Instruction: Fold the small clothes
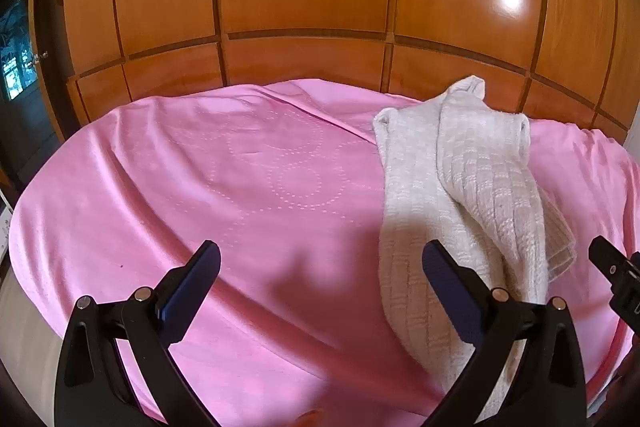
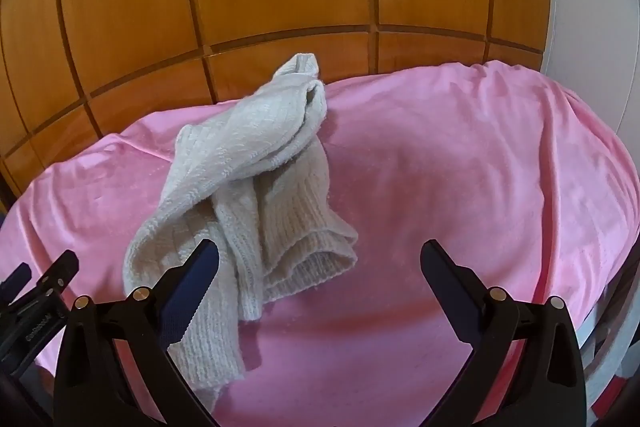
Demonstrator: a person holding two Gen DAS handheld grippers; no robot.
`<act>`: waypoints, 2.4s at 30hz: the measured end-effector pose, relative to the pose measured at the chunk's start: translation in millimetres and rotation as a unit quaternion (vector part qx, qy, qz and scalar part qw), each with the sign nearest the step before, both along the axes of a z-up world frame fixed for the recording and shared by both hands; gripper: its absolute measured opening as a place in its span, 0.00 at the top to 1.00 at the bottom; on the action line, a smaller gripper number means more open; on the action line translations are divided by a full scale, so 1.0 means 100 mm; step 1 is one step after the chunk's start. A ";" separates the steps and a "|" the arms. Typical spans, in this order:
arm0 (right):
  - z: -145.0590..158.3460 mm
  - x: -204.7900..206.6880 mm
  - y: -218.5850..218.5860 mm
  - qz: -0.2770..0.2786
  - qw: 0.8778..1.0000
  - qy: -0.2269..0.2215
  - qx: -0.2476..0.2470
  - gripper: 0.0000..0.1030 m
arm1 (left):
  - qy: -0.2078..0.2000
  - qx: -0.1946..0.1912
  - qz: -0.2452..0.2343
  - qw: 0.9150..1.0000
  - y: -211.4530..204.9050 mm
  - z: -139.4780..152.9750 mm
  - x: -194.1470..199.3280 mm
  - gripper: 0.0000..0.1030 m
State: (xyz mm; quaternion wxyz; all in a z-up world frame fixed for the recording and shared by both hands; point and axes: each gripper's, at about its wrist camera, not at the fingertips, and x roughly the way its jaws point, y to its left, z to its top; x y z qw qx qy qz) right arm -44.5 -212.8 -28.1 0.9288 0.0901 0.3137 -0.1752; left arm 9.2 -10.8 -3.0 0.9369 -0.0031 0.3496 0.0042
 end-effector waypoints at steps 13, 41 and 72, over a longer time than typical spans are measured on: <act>0.03 -0.07 0.05 0.020 1.000 -0.005 -0.005 0.03 | -0.005 -0.002 0.004 1.000 0.02 -0.02 -0.03 0.02; 0.14 -0.15 0.13 0.039 0.999 -0.031 -0.013 0.03 | -0.024 -0.013 0.001 1.000 0.08 0.07 -0.10 0.02; 0.11 0.03 0.17 0.077 0.997 -0.021 0.002 0.26 | 0.014 -0.012 0.012 1.000 0.15 -0.14 0.07 0.02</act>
